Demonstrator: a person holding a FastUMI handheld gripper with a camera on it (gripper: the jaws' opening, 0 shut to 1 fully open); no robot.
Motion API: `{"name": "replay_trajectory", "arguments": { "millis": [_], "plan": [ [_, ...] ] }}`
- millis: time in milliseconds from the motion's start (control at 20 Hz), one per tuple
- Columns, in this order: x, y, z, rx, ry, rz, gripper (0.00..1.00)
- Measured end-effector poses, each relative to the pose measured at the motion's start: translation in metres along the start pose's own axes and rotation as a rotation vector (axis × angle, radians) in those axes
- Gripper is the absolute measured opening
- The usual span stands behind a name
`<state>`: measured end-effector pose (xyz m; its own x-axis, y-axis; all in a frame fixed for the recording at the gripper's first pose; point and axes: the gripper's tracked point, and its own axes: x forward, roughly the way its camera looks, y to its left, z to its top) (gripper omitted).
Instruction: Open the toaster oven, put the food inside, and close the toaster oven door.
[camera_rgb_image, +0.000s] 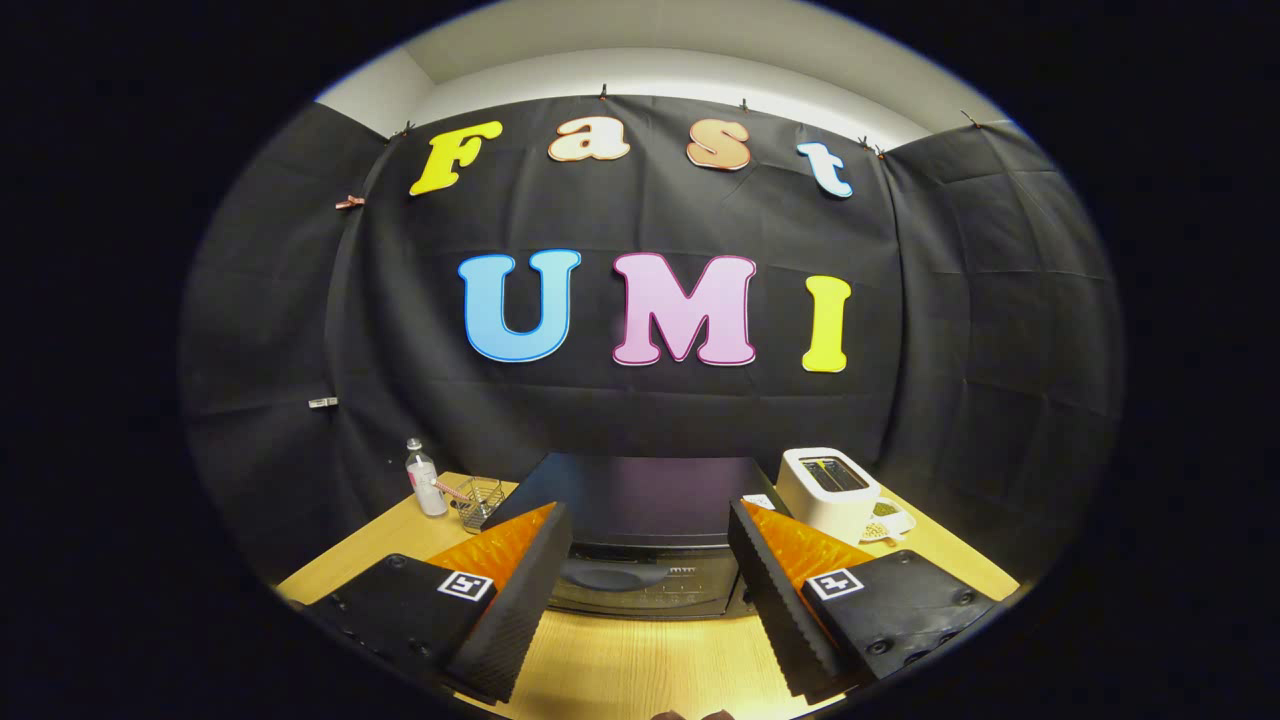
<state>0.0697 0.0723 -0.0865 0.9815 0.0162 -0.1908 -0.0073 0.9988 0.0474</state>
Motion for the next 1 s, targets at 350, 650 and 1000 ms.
{"name": "replay_trajectory", "arguments": {
  "millis": [350, 650, 1000],
  "plan": [
    [0.057, 0.017, -0.052, -0.031, 0.089, -0.036, 0.98],
    [0.088, 0.029, -0.090, -0.030, 0.161, -0.039, 0.98],
    [0.088, 0.030, -0.110, -0.001, 0.210, -0.030, 0.98]
  ]
}}
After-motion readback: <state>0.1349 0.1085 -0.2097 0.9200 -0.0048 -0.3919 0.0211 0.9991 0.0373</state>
